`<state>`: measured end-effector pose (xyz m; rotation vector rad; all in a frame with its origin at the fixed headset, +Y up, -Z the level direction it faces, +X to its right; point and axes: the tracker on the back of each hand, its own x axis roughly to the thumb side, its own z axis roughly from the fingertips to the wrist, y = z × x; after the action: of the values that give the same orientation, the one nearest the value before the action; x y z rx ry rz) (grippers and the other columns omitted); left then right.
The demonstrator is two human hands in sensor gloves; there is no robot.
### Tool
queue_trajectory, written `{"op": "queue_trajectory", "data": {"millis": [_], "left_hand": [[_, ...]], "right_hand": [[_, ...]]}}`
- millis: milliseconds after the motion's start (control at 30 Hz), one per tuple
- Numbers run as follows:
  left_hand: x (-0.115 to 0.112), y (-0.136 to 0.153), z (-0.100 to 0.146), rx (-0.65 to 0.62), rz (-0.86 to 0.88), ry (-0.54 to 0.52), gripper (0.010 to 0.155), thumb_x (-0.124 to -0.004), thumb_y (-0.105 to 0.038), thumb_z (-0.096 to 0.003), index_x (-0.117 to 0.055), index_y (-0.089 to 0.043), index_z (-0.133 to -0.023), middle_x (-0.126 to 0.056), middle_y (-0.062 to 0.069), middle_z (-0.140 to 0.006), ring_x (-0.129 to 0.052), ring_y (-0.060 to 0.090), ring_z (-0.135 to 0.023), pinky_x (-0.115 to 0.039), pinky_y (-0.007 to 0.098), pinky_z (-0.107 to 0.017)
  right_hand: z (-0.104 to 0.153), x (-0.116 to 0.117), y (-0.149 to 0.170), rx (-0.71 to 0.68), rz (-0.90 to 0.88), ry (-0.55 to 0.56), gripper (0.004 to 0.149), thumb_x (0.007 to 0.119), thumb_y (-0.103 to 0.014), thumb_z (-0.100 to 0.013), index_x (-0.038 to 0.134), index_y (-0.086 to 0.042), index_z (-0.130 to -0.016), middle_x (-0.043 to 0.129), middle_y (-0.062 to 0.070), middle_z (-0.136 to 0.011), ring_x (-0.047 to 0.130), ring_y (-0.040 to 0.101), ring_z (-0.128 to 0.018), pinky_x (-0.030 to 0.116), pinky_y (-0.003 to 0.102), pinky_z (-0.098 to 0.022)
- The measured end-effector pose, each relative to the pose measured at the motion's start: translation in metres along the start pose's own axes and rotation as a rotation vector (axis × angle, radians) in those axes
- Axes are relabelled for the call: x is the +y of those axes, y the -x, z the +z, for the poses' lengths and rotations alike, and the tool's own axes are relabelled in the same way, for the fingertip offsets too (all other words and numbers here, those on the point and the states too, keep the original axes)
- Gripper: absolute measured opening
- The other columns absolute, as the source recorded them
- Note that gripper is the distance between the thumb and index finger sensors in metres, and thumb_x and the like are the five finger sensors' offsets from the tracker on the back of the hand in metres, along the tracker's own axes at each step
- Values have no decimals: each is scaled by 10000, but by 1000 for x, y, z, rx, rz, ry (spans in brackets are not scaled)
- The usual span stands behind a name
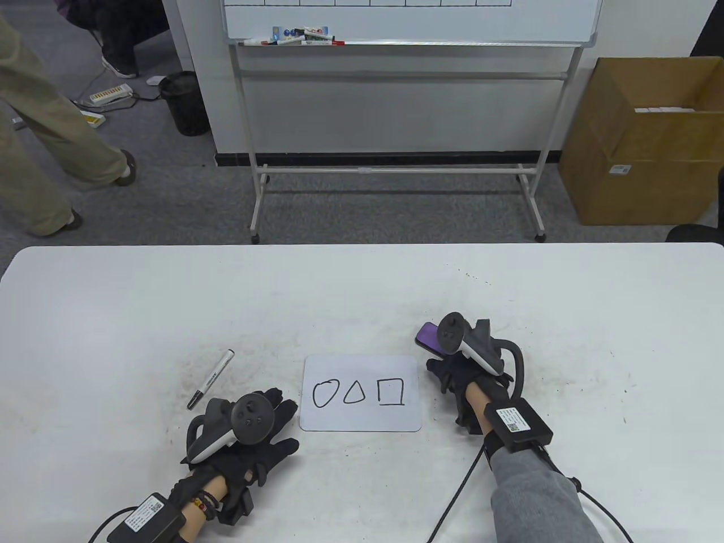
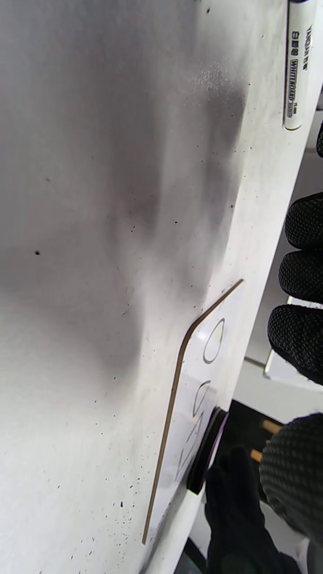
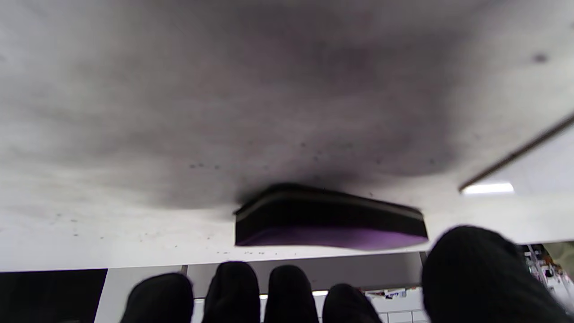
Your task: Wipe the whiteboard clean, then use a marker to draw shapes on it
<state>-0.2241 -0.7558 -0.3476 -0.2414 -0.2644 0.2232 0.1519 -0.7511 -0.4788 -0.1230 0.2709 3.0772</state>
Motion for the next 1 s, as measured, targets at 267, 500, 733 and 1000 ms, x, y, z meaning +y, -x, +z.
{"op": "queue_trajectory", "data": {"millis": [267, 500, 733, 1000], "left_hand": [[1, 0, -1, -5, 13, 3, 760, -683, -606, -356, -560, -333, -1055, -438, 18, -1200, -455, 334, -1134, -392, 677, -773], [0, -2, -2, -8, 6, 12, 757, -686, -603, -356, -571, -329, -1052, -444, 17, -1201, -458, 333, -1135, -390, 679, -775], [-7, -15, -10, -42, -56, 48, 754, -691, -598, -358, -576, -328, -1052, -450, 16, -1200, -474, 336, -1134, -427, 660, -780], [-13, -31, -19, -83, -106, 71, 725, -697, -586, -355, -617, -333, -1030, -502, -31, -1184, -525, 277, -1126, -473, 631, -784]], "right_hand": [[-15, 8, -9, 42, 33, -18, 821, 817, -497, -381, 410, -294, -1064, 497, 35, -1137, 552, 373, -1084, 530, 597, -737], [-15, 1, -13, 31, 72, 23, 776, 852, -408, -383, 472, -301, -1051, 603, 45, -1084, 701, 331, -987, 629, 525, -700], [16, -23, -56, -166, 62, 58, 789, 853, -431, -382, 445, -354, -1054, 602, 60, -1078, 735, 332, -949, 696, 464, -644], [58, -40, -120, -403, 41, 55, 749, 867, -426, -381, 509, -397, -1038, 615, 60, -1082, 742, 330, -954, 696, 476, -648]]}}
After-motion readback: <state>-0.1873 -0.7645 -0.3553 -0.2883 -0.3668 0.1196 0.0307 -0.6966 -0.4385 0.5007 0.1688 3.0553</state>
